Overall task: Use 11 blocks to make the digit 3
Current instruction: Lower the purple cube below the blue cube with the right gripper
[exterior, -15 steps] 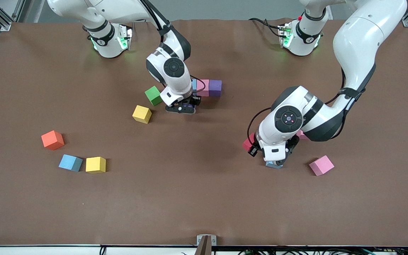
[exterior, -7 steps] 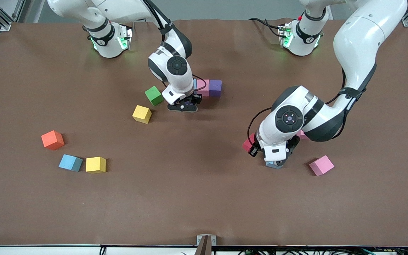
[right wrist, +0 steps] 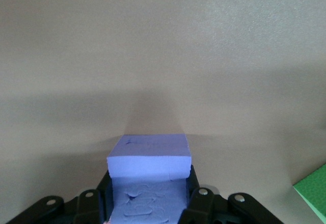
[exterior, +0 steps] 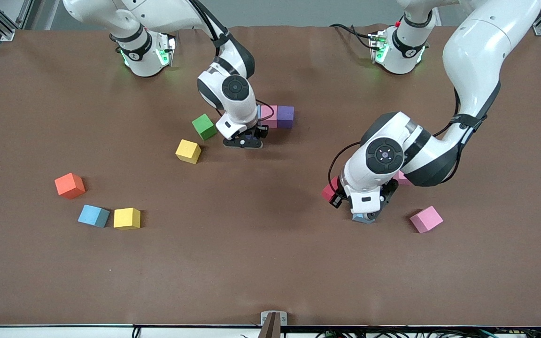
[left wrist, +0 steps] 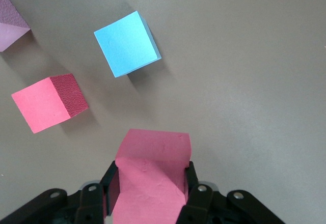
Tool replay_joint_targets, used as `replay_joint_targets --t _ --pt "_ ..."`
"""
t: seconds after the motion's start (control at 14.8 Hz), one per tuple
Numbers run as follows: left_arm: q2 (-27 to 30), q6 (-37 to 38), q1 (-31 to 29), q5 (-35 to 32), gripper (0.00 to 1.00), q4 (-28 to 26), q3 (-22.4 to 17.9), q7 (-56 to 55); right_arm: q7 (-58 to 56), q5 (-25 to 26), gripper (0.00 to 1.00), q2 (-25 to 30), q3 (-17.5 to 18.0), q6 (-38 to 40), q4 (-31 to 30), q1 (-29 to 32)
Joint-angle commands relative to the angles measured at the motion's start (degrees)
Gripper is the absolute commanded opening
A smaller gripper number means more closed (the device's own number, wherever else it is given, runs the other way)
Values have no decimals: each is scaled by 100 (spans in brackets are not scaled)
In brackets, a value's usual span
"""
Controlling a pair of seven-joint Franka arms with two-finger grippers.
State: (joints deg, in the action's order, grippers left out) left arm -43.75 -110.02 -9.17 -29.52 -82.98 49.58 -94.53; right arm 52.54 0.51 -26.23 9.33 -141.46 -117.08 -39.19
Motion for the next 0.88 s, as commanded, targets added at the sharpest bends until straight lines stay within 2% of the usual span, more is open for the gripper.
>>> replay_joint_targets --t 0.0,0.81 --pt "130 113 -41 69 47 -42 34 -12 107 116 40 22 -45 -137 -122 -106" --pt "165 156 -164 69 47 -42 104 -12 432 203 39 83 -54 -93 -210 -88"
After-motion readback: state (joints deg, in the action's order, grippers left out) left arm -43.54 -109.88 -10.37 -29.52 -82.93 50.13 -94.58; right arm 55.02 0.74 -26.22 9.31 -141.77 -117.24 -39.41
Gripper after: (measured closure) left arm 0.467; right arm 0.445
